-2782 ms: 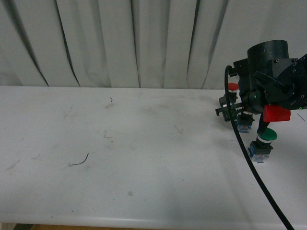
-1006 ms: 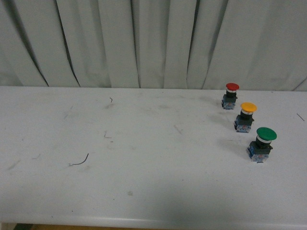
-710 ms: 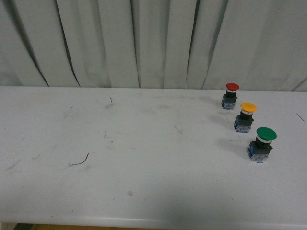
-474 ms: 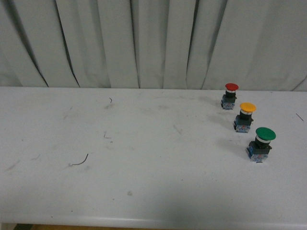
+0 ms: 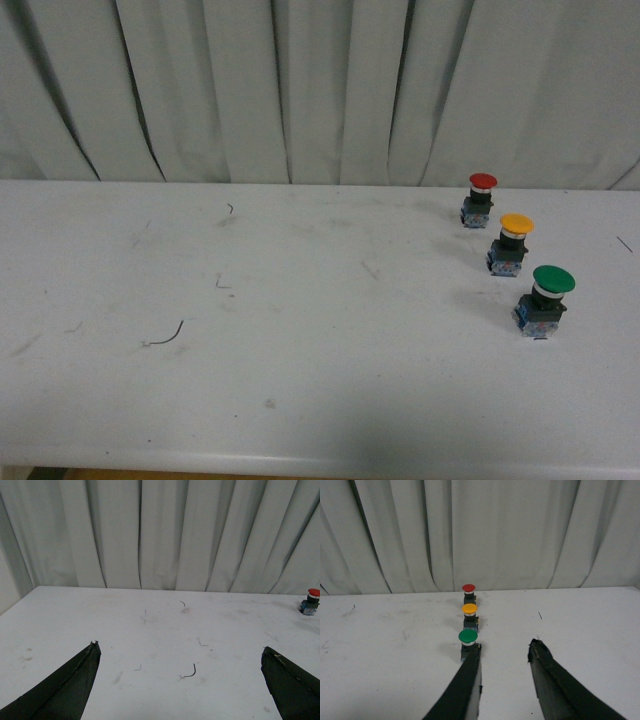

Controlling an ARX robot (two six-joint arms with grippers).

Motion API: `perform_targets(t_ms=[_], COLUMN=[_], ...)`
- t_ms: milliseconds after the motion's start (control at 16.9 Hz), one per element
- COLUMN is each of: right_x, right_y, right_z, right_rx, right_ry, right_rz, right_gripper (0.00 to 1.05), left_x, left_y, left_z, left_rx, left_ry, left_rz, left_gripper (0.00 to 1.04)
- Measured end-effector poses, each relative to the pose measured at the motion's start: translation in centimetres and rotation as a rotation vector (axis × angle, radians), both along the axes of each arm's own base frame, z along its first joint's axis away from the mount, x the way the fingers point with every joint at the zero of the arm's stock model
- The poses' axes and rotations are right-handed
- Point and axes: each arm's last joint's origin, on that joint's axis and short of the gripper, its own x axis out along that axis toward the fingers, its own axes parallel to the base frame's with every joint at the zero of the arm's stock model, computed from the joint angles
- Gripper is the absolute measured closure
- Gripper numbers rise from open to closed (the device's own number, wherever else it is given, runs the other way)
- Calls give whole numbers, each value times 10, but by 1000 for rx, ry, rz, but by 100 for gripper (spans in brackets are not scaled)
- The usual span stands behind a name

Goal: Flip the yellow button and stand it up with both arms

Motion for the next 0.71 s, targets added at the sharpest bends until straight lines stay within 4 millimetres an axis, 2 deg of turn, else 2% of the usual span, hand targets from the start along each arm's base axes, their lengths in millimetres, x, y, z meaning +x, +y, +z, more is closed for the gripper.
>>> perform_targets(t_ms=[355,710], right_x=[0,0], right_y=[0,0], right_z=[0,0], right_rx=[0,0], right_ry=[0,0], right_rz=[0,0], right_gripper=[6,6], left_x=[0,0], left_y=[0,0], left_z=[0,0], left_rx=[0,0], left_ry=[0,0], left_rz=[0,0], left_gripper=[7,7])
